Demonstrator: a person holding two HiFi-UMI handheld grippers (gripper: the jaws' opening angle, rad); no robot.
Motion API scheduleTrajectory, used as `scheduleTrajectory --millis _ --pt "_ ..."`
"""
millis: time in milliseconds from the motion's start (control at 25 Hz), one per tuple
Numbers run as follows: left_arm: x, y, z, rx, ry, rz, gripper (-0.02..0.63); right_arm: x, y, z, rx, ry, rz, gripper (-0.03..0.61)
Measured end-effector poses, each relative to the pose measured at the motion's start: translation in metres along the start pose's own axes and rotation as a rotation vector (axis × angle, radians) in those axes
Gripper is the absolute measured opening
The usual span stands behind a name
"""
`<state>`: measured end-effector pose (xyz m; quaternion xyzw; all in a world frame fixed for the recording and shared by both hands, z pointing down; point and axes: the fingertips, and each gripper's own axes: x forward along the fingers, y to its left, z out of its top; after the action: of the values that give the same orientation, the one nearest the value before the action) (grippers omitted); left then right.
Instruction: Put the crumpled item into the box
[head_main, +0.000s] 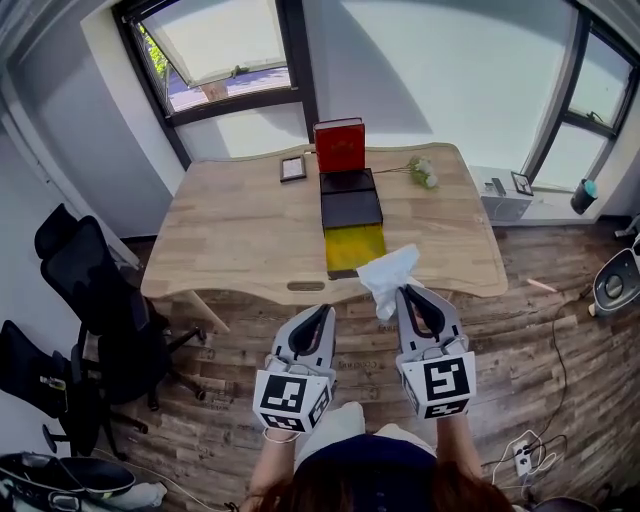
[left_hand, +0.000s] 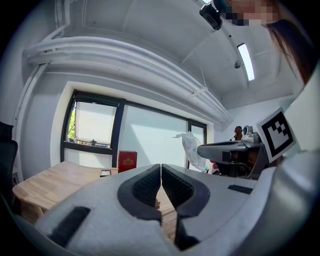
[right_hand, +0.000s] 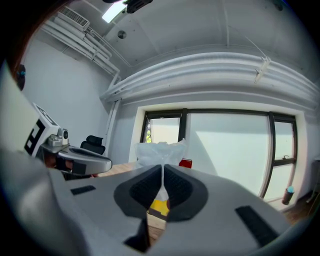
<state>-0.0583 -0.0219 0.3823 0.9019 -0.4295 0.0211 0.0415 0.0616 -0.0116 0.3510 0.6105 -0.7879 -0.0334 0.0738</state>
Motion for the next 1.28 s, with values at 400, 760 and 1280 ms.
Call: scheduleTrajectory --millis 400,760,1280 --pt "0.015 0.019 0.002 -0.015 -0.004 -0.051 0.029 0.022 0.005 0.005 -0.017 0.017 -0.039 0.031" --pt "0.032 0.022 -0.002 -0.019 0.009 -0.079 0.029 0.038 -0.001 0.004 -0.022 0.031 -0.054 0.031" --pt "0.076 0.050 0.001 -0.010 0.021 -0.062 0.029 0.092 -0.021 0.000 -0.030 0.035 -0.037 0.031"
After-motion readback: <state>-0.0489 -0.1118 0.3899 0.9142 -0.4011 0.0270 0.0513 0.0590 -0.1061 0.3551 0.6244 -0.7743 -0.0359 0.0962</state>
